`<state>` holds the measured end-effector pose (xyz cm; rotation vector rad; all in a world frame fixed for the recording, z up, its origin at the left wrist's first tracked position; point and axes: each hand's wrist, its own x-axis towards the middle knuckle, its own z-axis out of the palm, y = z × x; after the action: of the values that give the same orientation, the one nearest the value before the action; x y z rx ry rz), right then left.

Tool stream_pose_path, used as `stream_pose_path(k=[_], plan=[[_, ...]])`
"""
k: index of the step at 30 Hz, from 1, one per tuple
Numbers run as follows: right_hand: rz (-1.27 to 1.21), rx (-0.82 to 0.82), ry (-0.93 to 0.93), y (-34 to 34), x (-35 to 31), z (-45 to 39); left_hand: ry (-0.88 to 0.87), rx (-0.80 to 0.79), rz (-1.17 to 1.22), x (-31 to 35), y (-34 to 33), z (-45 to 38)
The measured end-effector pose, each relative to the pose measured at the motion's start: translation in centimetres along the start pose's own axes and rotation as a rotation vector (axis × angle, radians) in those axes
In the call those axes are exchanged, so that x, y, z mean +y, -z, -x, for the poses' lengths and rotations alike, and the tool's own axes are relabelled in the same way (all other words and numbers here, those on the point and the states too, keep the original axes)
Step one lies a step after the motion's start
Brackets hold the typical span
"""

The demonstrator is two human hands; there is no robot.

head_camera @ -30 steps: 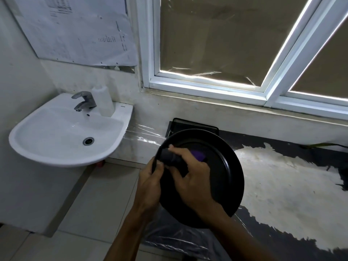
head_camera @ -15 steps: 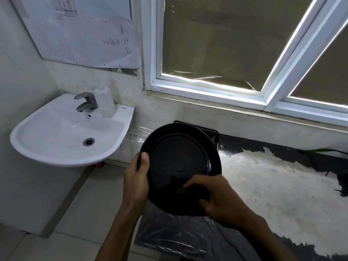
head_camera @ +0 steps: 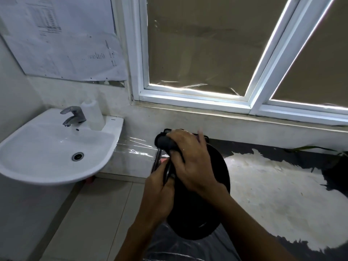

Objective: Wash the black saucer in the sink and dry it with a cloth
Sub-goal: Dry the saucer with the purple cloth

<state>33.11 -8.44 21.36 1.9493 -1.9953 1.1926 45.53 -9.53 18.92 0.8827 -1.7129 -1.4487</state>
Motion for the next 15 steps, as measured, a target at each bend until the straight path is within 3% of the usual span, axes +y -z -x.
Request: stream_pose_path(k=[3, 6, 10, 15], plan=[[0.018, -0.009, -0.129, 0.9, 1.4, -1.6, -0.035, 0.068, -0.034, 0.8, 0.3, 0.9], [0.035, 0.118, -0.184, 1.6, 2.8, -2.3, -0.059, 0.169, 0.048, 1.4, 0.6, 1.4], [-0.088, 0.229, -0.413, 2.3, 4.0, -2.3, -0.097, 0.317, 0.163, 2.3, 1.4, 1.2], [-0.181, 0.273, -0.571, 2.2, 3.8, -1.3, -0.098, 0.497, 0.281, 2.6, 1.6, 1.0]])
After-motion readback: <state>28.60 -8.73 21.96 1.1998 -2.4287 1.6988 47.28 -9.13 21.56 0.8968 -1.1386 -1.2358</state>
